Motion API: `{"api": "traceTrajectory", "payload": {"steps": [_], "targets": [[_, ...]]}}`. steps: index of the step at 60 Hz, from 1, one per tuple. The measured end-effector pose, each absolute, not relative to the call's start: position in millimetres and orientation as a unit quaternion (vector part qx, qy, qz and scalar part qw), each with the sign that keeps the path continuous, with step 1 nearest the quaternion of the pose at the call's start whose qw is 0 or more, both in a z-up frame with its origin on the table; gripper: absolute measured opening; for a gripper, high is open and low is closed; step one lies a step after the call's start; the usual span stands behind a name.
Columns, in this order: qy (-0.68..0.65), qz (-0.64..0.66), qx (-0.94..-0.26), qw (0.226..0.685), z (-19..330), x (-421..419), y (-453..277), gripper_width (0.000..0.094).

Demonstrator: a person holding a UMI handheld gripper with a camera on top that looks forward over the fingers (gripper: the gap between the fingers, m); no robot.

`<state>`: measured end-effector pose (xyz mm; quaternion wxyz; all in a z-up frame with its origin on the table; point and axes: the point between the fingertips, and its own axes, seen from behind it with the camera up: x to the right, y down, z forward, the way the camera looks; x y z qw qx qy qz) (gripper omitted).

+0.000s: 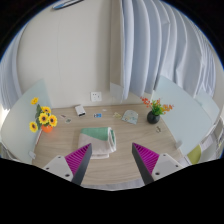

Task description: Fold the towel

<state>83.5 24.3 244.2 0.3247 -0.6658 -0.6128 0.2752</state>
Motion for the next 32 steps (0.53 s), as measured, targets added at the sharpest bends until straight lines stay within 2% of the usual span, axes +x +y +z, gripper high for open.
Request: {"api": "traceTrajectory", "payload": {"steps": [12, 20, 32], "targets": [[-0.611, 0.279, -0.656, 0.345, 279, 137, 10, 0.0853], [-0.602, 0.275, -0.656, 0.363, 283, 140, 19, 0.0851], [-0.601, 0.281, -0.655, 0.361, 281, 134, 21, 0.0854]]}}
